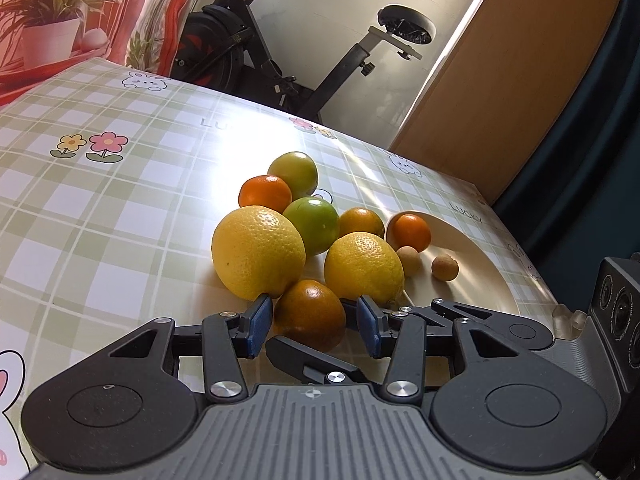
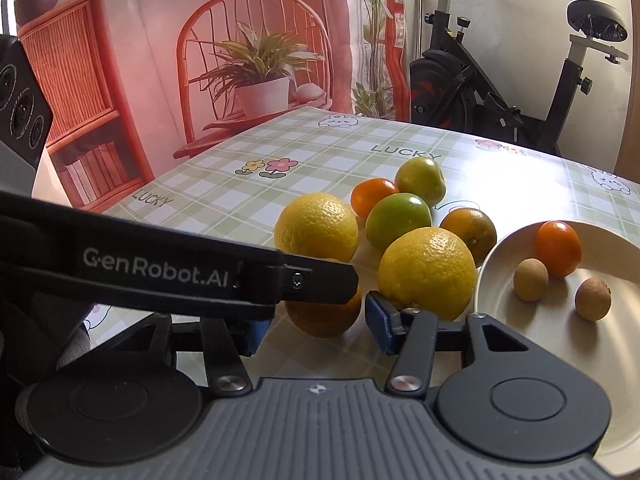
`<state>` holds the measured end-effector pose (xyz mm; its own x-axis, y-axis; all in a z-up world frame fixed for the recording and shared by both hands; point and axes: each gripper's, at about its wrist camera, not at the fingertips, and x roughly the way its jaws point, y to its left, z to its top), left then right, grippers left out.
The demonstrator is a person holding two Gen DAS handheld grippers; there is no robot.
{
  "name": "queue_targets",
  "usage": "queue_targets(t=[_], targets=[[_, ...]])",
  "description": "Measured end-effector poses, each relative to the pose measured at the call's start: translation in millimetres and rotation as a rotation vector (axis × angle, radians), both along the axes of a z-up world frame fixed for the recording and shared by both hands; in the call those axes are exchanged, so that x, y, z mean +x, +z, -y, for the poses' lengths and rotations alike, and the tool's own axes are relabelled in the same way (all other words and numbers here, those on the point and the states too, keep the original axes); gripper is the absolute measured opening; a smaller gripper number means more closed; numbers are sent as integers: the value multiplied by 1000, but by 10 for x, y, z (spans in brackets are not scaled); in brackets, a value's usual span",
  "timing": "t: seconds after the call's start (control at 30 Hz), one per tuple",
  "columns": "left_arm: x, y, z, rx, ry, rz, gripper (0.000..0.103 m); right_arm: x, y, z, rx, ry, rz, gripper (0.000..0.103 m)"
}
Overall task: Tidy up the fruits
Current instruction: 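Grasp the dark mandarin with the left gripper and lift it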
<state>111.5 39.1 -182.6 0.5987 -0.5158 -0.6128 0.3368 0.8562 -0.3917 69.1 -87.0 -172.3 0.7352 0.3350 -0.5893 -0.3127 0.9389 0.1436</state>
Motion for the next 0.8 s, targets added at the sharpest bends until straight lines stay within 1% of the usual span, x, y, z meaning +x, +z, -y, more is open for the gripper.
queue_targets(t=[0.1, 0.17, 0.23, 0.33, 0.4, 0.53, 0.8], targets=[[4, -44, -16, -3, 6, -11, 46, 30, -24, -1, -4, -6, -9, 54], [17, -62, -32, -18, 12, -17, 44, 44, -45, 8, -3, -10, -18, 53], [-1, -67, -46, -24, 16, -8, 43, 48, -63, 8, -4, -12, -26, 52], [-58, -63, -7, -2, 8, 20, 43, 45, -74, 8, -7, -14, -29, 50], [-83, -62, 11, 6, 1, 27, 43, 30, -67, 5, -1, -11, -25, 45], [-118, -39, 41, 11, -17, 33, 43, -29, -70, 21, 8, -20, -21, 45], [-286, 103, 176, 64, -55, 102, 43, -185, -4, 137, 48, -47, -2, 45]])
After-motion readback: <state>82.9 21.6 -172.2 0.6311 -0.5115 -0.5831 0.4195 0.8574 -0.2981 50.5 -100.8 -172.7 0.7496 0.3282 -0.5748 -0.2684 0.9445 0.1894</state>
